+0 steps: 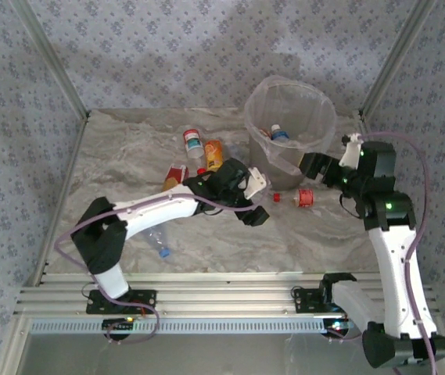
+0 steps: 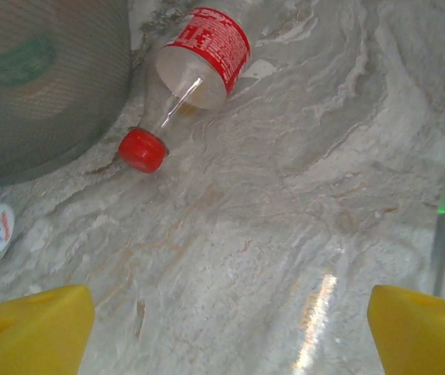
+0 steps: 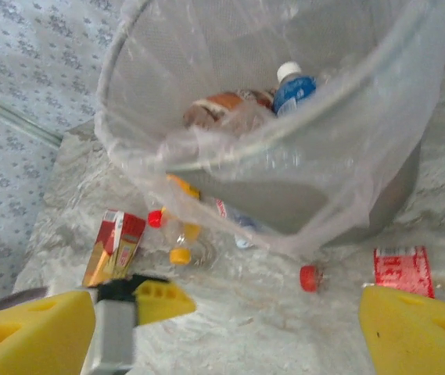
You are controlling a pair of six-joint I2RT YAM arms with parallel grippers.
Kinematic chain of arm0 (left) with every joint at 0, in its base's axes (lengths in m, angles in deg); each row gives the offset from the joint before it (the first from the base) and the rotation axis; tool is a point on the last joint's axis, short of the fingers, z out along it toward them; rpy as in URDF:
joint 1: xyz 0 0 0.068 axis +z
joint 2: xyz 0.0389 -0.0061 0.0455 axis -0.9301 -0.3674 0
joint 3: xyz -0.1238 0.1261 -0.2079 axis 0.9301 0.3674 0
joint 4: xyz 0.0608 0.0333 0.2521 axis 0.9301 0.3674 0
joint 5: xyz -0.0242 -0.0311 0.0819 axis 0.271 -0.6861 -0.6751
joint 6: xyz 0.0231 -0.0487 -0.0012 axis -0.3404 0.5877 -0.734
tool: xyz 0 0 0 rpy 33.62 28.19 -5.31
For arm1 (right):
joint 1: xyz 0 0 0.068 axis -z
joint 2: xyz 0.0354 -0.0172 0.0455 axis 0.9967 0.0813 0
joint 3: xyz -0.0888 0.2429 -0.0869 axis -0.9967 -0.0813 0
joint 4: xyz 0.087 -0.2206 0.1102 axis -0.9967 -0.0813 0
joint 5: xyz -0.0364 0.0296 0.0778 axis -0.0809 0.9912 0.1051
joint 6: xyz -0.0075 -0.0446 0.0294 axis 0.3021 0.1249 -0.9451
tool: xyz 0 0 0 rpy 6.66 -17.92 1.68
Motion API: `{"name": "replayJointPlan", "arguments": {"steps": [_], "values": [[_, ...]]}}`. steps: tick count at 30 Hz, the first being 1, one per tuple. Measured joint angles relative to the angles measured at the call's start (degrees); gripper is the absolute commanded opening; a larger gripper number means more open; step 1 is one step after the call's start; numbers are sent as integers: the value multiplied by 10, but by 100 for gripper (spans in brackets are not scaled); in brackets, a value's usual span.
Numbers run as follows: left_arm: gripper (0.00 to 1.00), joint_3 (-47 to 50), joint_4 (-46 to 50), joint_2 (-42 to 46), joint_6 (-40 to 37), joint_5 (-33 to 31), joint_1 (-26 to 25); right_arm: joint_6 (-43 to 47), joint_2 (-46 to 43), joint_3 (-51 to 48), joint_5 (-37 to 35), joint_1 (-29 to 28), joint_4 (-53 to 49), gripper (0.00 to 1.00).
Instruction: Put the plastic bottles in the bin
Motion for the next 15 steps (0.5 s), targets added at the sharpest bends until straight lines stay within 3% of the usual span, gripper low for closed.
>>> {"name": "replayJointPlan", "arguments": {"steps": [7, 10, 15], "values": [[94, -17, 5, -43, -54, 2, -9, -88, -102, -136, -15, 16, 6, 88], [99, -20, 4, -43, -61, -4, -21, -122, -114, -167, -31, 31, 6, 87], [100, -17, 5, -35, -63, -9, -41, -161, -114, -195, -49, 57, 14, 88]]}}
